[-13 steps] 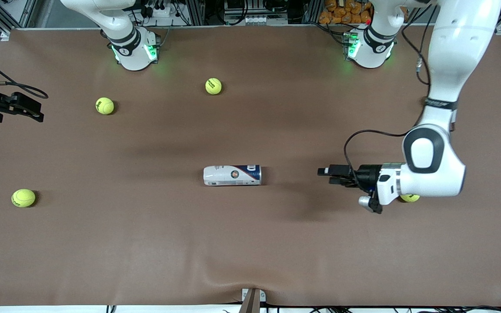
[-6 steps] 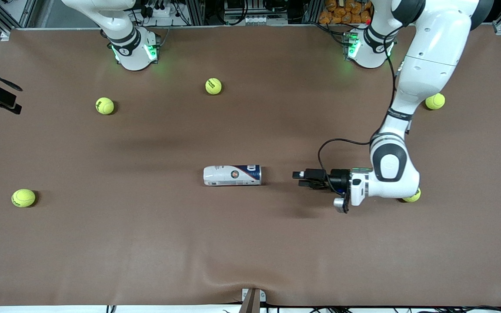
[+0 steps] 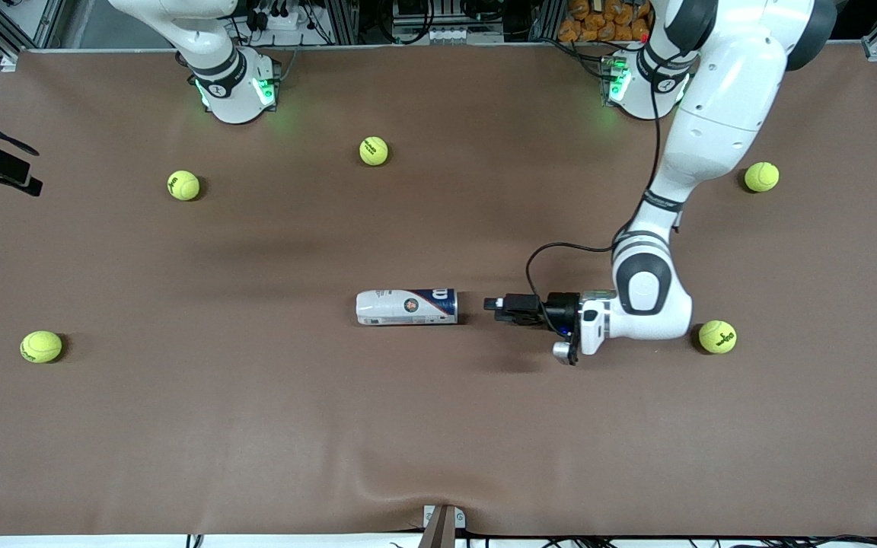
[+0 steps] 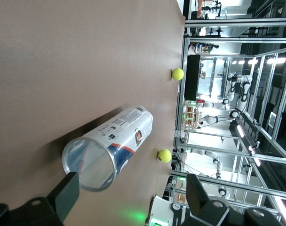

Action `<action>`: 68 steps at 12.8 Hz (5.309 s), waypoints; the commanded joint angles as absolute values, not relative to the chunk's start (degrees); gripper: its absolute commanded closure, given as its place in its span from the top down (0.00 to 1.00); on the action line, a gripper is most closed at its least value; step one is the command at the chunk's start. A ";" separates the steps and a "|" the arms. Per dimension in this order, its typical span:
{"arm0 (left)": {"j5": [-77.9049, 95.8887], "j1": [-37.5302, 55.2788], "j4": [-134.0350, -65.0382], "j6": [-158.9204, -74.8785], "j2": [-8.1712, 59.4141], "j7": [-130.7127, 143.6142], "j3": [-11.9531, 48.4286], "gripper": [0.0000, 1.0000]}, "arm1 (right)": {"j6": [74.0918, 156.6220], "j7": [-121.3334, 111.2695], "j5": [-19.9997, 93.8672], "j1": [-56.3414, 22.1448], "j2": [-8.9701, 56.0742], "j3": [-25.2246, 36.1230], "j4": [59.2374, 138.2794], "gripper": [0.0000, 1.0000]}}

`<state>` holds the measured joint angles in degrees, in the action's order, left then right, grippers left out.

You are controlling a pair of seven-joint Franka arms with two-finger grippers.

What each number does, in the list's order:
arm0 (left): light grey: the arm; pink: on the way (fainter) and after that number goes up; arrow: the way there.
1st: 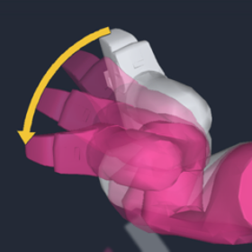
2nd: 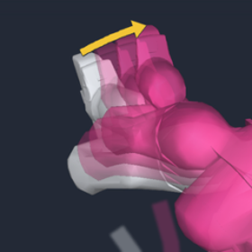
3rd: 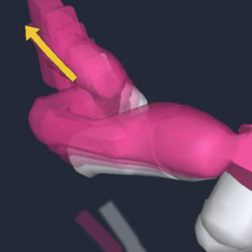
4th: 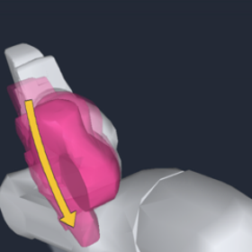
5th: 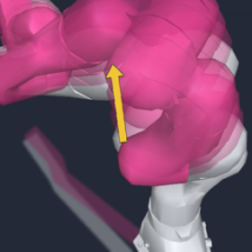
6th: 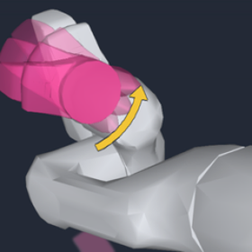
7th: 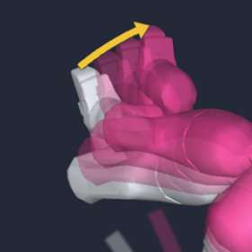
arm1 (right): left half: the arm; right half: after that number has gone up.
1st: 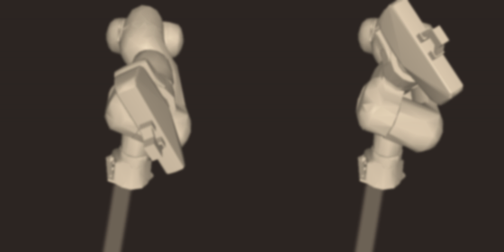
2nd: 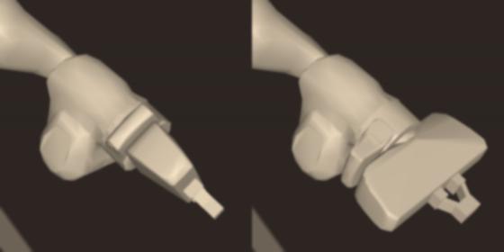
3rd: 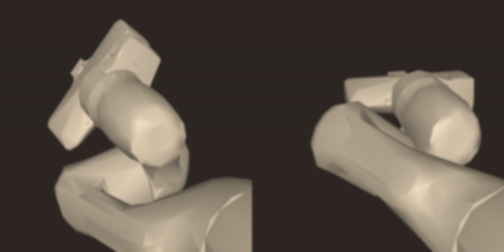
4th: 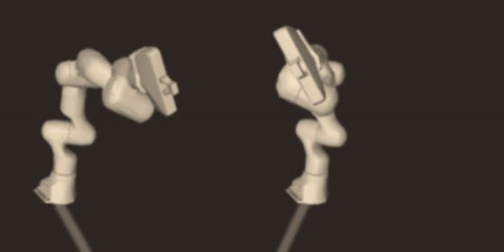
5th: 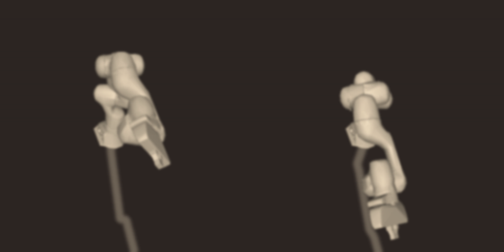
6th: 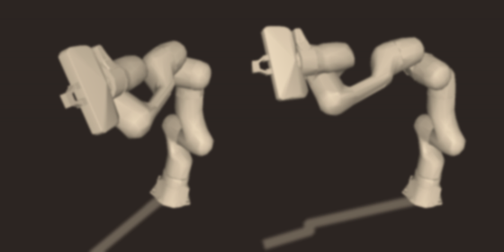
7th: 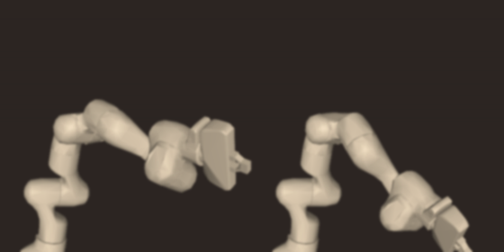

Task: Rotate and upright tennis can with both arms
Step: 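Slide the left gripper to the can's open end and grasp it, then lift the can with the left gripper and rotate it upright, then lower the upright can onto the table and open the left gripper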

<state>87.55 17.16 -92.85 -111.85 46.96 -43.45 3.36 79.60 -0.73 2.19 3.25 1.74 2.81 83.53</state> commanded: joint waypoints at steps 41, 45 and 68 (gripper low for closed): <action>62.09 27.15 -78.67 -119.87 41.23 1.71 2.37 0.00 | 79.19 -0.53 2.81 4.39 1.41 2.29 82.18 1.00; 41.10 31.28 -75.77 -121.55 39.56 22.97 2.37 0.00 | 81.21 -0.53 2.55 4.39 1.41 2.29 82.09 1.00; -1.32 45.79 -75.94 -113.91 36.56 67.32 2.29 0.00 | 81.21 -0.35 2.55 4.04 1.41 2.20 82.18 1.00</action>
<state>0.63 45.08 -76.14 -114.58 36.59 65.69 2.84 81.25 -0.73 2.18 3.36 1.74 2.81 82.41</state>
